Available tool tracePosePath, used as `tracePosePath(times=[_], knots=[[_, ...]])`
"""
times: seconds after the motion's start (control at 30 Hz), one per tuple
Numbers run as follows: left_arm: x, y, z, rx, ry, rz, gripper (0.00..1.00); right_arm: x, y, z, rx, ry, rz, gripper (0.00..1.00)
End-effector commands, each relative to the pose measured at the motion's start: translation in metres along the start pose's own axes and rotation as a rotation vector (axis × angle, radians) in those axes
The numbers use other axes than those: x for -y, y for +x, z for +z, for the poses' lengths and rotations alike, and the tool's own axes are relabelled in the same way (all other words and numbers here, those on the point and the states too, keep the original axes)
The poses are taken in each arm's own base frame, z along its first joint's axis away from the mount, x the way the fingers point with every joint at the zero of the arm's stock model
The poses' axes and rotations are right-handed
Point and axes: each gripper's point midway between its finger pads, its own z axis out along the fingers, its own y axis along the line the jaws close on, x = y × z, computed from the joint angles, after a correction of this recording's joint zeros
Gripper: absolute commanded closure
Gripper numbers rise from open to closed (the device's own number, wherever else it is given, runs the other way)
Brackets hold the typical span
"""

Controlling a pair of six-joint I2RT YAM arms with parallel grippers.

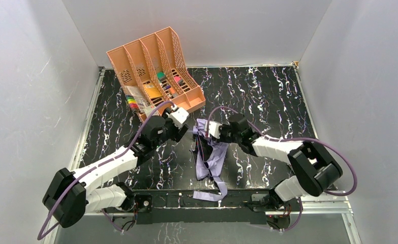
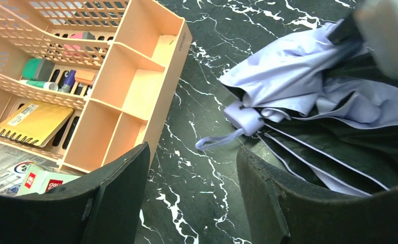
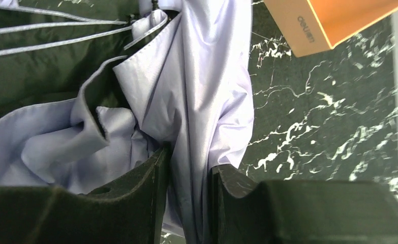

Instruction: Put away the umbrella

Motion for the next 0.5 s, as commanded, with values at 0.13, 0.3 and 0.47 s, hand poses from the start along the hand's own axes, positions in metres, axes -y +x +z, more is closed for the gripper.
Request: tracePosePath(times=[0.13,0.3,0.47], knots=[[0.017,-0.029,0.019,0.061,0.215,-0.042,0.37,-0.049,0.015,-0.016,-0.006,-0.021,-0.371,0.79],[0.052,-0.037,0.035,0.017,0.445,-0.068,0.12,-0.063,0.008,-0.018,0.004,0.004,-0.548,0.81],[0.073,-0.027,0.036,-0.022,0.570,-0.069,0.08,-0.060,0.005,-0.022,0.004,0.051,-0.610,0.82]])
